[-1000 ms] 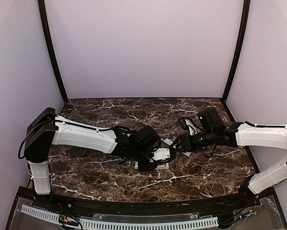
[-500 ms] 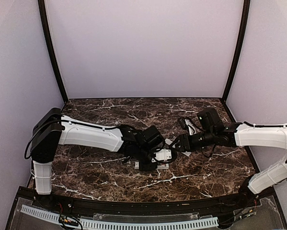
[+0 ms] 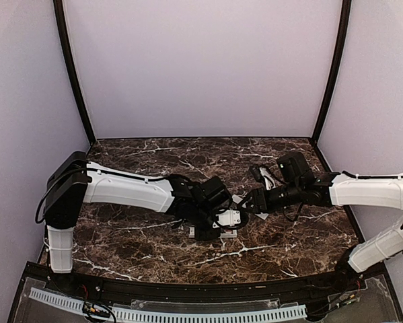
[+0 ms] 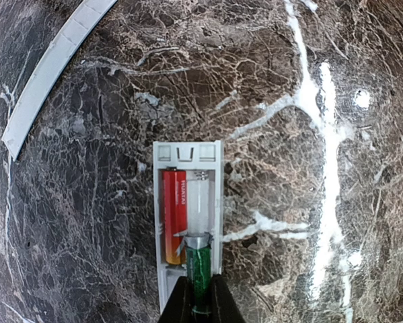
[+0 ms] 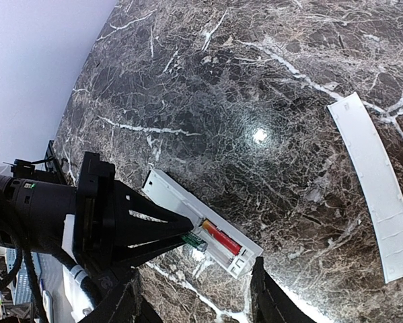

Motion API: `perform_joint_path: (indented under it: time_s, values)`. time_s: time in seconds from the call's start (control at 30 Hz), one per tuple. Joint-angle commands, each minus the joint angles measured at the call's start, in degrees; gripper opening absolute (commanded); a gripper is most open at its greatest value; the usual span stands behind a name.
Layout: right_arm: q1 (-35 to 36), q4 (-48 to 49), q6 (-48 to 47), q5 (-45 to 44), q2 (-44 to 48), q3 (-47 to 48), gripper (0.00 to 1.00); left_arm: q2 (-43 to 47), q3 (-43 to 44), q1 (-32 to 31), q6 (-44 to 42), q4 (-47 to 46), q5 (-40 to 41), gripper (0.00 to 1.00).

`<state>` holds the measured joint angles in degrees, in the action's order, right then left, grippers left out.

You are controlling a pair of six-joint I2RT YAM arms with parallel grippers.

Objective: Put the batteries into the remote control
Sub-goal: Place the battery in the battery compartment.

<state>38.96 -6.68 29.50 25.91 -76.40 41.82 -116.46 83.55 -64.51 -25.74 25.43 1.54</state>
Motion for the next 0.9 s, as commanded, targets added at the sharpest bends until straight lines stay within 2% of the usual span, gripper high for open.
perform_joint_path:
  time_s: [0.0, 0.87]
  values:
    - [-0.29, 1.71, -0.01, 0.1, 0.04, -0.86, 0.52, -0.18, 1.5, -0.09, -0.51, 2.49, 0.08, 0.1]
    - [-0.29, 3.43, 1.51, 0.63, 0.28, -2.01, 0.53, -1.18, 3.34, -0.09, 1.92, 2.48, 0.2, 0.16]
